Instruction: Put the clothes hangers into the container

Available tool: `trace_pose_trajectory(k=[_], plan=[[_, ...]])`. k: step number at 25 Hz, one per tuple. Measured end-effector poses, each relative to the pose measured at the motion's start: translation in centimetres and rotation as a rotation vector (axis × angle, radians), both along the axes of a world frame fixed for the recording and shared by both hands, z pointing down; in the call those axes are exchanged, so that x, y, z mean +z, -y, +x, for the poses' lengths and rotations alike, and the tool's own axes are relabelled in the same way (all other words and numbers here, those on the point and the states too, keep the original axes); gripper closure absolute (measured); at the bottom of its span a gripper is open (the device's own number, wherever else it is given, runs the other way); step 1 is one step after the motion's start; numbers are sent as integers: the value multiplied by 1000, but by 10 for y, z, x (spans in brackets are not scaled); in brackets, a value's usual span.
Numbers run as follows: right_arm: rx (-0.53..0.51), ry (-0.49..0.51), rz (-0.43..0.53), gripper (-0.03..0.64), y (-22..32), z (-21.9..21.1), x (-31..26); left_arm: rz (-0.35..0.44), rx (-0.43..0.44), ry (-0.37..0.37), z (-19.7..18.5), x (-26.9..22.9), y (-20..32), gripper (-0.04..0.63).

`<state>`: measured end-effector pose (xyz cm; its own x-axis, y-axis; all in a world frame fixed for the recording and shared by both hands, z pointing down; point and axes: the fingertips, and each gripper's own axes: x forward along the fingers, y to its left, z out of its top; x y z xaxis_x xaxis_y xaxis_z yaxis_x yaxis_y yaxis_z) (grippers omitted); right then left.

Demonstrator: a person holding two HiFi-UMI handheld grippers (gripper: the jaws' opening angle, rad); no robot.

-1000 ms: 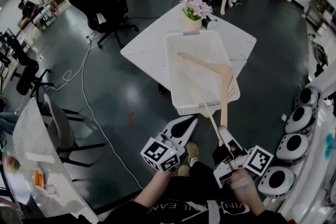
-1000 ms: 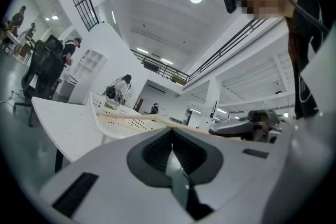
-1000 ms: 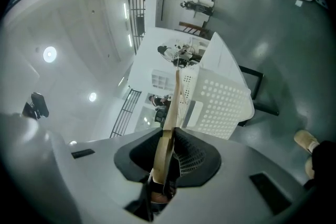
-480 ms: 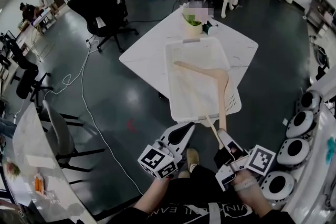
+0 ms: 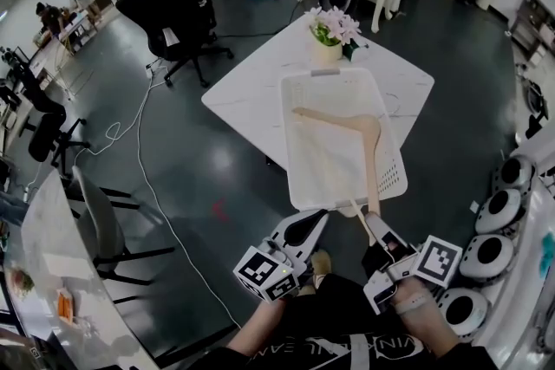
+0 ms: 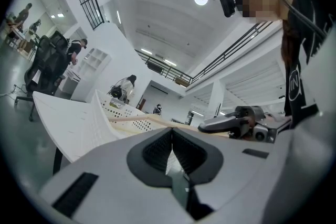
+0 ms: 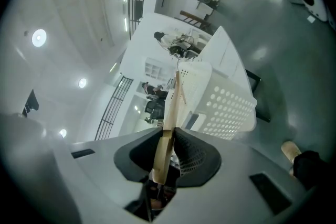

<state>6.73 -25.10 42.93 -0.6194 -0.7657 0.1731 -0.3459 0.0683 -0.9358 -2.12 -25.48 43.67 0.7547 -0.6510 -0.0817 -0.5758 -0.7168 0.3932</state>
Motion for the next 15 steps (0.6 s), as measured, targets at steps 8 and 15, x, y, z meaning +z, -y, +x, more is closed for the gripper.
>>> trace_pose_trajectory(k=[8,15], plan=[[-36,-46,-5,549,16,0,-4,-17,8,-30,5,-1,3,586],[-63,-96,-17,549,21,-1,1,-23,7,-46,5,2,4,586]])
